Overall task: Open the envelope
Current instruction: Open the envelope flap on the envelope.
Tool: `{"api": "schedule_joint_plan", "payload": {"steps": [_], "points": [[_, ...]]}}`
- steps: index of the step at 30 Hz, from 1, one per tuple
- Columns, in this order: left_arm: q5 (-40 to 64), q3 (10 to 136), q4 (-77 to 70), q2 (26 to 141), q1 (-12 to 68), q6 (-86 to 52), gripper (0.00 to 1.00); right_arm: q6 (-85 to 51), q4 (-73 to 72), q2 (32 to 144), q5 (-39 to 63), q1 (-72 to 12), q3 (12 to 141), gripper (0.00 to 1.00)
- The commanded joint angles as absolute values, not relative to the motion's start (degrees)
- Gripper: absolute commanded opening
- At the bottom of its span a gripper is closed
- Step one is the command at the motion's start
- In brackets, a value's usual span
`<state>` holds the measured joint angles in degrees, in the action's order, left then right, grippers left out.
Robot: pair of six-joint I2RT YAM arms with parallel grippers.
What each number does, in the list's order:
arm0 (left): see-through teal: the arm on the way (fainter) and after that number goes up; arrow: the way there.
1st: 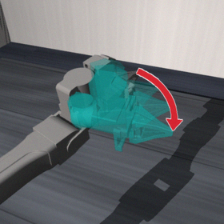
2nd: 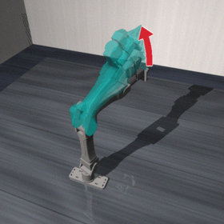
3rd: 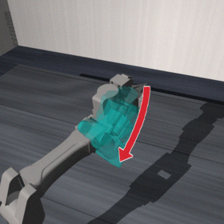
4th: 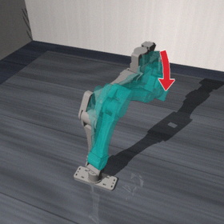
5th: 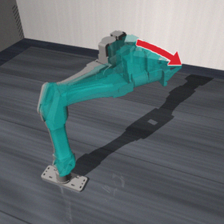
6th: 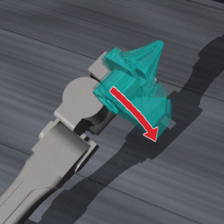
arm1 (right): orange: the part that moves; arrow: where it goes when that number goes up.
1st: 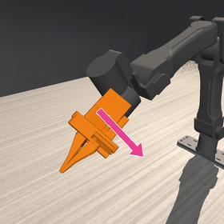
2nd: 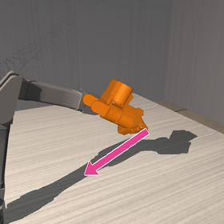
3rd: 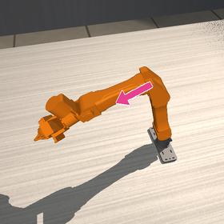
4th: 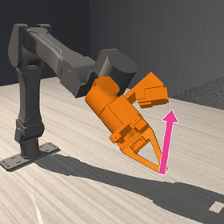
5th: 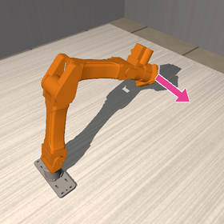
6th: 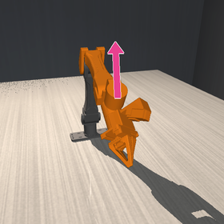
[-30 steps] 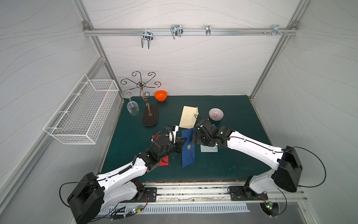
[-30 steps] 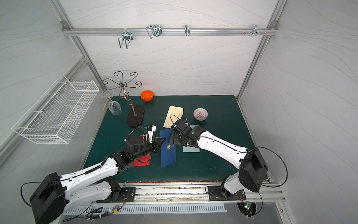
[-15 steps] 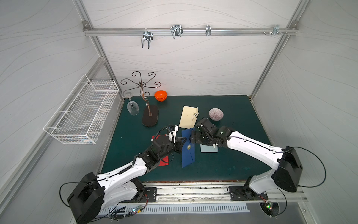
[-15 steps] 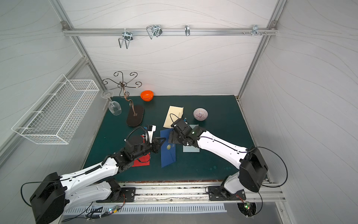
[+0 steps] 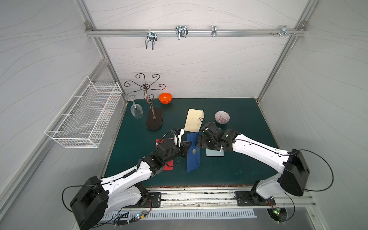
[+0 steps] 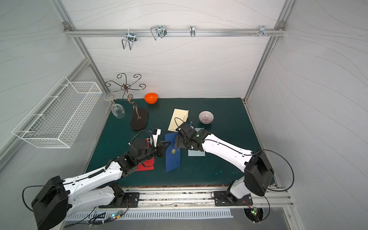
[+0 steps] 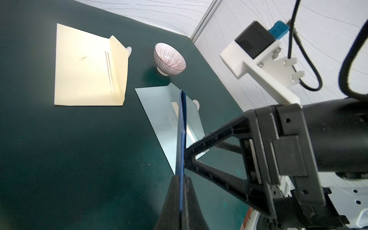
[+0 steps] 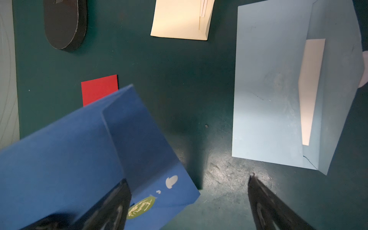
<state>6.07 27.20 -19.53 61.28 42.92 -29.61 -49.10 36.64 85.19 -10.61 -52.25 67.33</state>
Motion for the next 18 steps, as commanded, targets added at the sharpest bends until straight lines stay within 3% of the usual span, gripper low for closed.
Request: {"api": "schedule_joint_plan", "payload": {"steps": [1,18], "points": [[6.09,29.51,-22.86,60.90,43.13,-29.78,0.00,-49.46,40.08,85.66,-12.67,-51.36,68.56,0.92],[5.90,29.79,-21.99,60.77,43.07,-29.97,0.00,-49.66,39.81,83.69,-13.14,-51.33,67.18,0.92]]}}
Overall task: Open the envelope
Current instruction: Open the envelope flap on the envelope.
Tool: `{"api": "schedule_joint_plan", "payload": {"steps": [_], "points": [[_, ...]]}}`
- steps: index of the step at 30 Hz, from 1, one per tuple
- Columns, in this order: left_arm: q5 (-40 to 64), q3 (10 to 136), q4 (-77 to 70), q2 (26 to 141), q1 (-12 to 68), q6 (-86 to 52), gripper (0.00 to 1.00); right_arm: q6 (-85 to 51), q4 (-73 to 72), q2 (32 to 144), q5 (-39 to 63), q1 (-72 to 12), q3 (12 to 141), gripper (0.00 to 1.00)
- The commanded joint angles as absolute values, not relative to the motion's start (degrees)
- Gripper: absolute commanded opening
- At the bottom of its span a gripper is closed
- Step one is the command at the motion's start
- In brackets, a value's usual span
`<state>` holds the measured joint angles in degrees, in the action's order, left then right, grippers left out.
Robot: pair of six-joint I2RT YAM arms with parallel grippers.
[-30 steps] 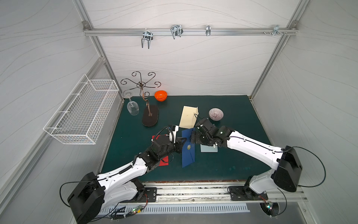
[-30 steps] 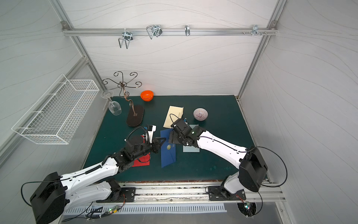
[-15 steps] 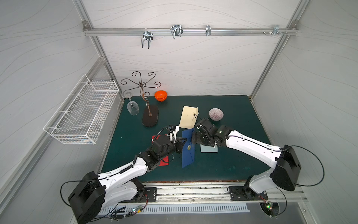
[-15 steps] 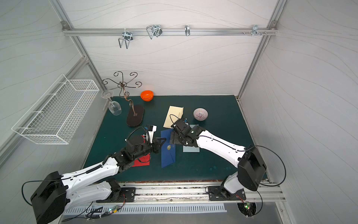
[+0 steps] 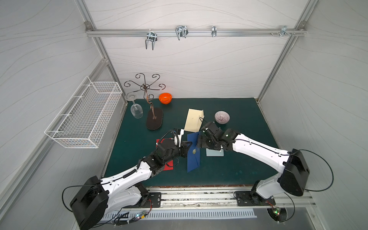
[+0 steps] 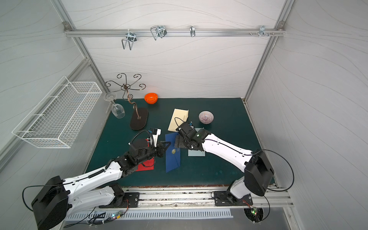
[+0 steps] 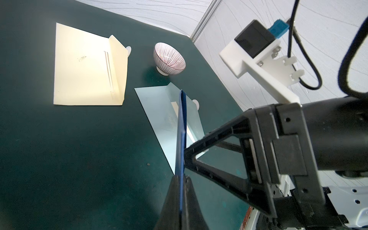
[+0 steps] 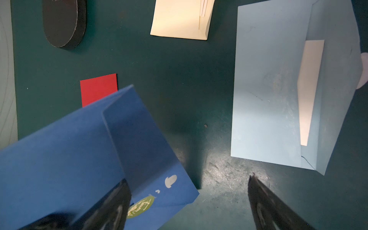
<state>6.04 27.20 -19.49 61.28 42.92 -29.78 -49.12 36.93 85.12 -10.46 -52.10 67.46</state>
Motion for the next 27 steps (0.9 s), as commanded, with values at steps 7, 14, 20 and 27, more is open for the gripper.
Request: {"api": "schedule_joint_plan", "payload": {"steps": [7,14,20,27], "points": [[5.91,29.78,-21.89,60.82,43.07,-30.06,0.00,-49.68,39.64,83.43,-12.89,-51.33,67.15,0.92],[5.67,29.58,-21.88,60.73,43.13,-29.63,0.00,-49.06,38.65,83.50,-11.37,-51.33,67.15,0.92],[5.77,29.57,-22.00,61.06,43.13,-29.62,0.00,-47.95,36.56,83.30,-8.44,-51.33,66.88,0.92],[5.67,29.44,-22.23,61.04,43.07,-29.70,0.00,-47.13,33.21,83.68,-5.42,-51.42,65.77,0.92]]}}
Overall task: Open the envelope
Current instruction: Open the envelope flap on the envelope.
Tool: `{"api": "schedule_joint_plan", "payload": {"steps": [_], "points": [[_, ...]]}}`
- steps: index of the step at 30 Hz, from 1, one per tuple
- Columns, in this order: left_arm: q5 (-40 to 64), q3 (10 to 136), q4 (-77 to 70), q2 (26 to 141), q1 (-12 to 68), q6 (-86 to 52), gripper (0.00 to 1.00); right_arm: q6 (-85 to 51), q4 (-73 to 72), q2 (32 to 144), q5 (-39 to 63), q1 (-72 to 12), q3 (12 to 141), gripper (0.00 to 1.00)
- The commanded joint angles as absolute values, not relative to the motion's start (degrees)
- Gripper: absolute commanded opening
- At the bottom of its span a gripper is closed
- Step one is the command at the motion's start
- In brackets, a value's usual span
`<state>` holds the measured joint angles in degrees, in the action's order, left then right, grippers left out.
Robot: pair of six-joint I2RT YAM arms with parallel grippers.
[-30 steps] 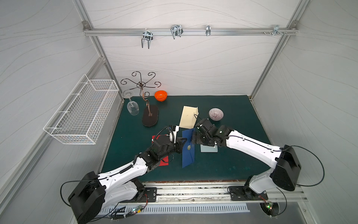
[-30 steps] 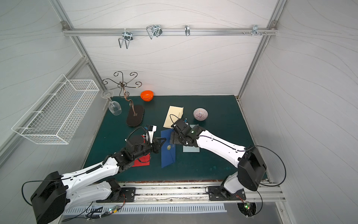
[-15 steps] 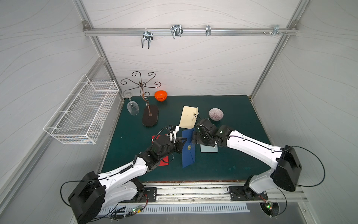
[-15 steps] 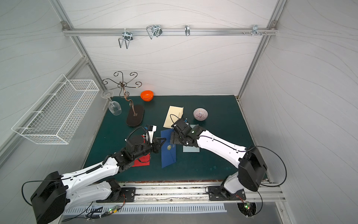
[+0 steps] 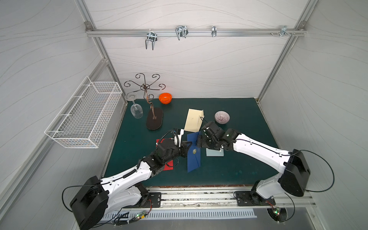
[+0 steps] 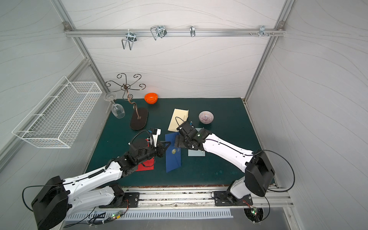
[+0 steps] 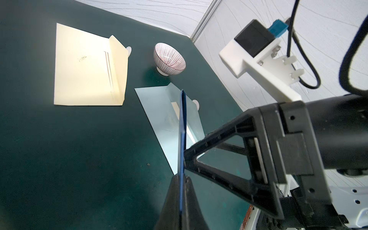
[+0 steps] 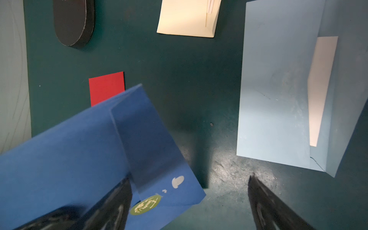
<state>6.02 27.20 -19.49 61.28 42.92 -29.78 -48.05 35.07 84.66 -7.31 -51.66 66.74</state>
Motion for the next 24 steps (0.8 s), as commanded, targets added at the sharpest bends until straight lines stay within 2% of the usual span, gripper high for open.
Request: {"api": "schedule_joint_plan", "payload": {"steps": [1,24], "points": [[5.68,29.44,-22.38,61.17,43.08,-29.71,0.00,-47.18,33.18,84.33,-5.19,-51.44,65.74,0.92],[5.59,29.44,-22.24,61.04,43.07,-29.44,0.00,-47.04,40.80,88.27,-8.87,-51.42,69.92,0.92]]}}
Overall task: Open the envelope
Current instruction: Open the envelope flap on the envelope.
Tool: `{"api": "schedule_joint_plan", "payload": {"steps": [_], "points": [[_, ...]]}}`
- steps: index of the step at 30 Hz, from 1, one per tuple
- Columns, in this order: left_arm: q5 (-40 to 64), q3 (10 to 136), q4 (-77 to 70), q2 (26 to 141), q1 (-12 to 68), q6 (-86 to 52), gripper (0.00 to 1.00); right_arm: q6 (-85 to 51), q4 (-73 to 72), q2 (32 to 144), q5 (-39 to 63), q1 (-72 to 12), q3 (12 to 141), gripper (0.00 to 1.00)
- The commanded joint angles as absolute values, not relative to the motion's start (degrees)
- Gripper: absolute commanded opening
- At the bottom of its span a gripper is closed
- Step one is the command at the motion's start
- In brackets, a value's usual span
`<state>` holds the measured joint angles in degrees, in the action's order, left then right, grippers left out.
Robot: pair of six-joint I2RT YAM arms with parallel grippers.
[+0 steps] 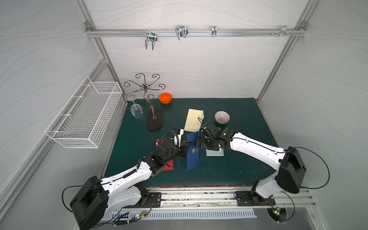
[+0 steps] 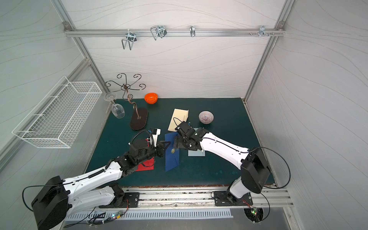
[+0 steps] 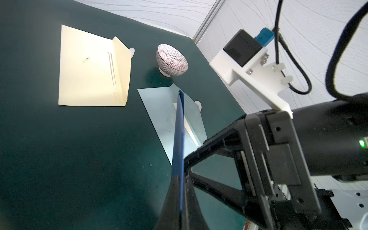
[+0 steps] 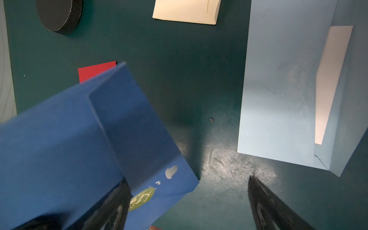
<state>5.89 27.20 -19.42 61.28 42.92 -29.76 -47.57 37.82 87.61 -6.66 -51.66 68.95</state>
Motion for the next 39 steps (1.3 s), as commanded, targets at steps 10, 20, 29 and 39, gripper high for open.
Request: {"api": "schedule_joint_plan", "payload": {"steps": [10,20,29,39], "points": [[5.24,28.74,-23.64,61.10,43.09,-28.51,0.00,-46.45,38.02,87.20,-9.20,-51.42,68.35,0.92],[5.67,28.43,-23.74,60.77,43.12,-28.47,0.00,-46.49,37.88,86.04,-9.94,-51.42,67.84,0.93],[6.25,28.57,-23.64,61.10,43.07,-28.40,0.00,-46.28,37.84,86.16,-9.84,-51.37,67.85,0.93],[6.13,28.41,-23.69,60.72,43.12,-28.26,0.00,-46.48,38.34,86.56,-9.65,-51.33,68.19,0.93]]}}
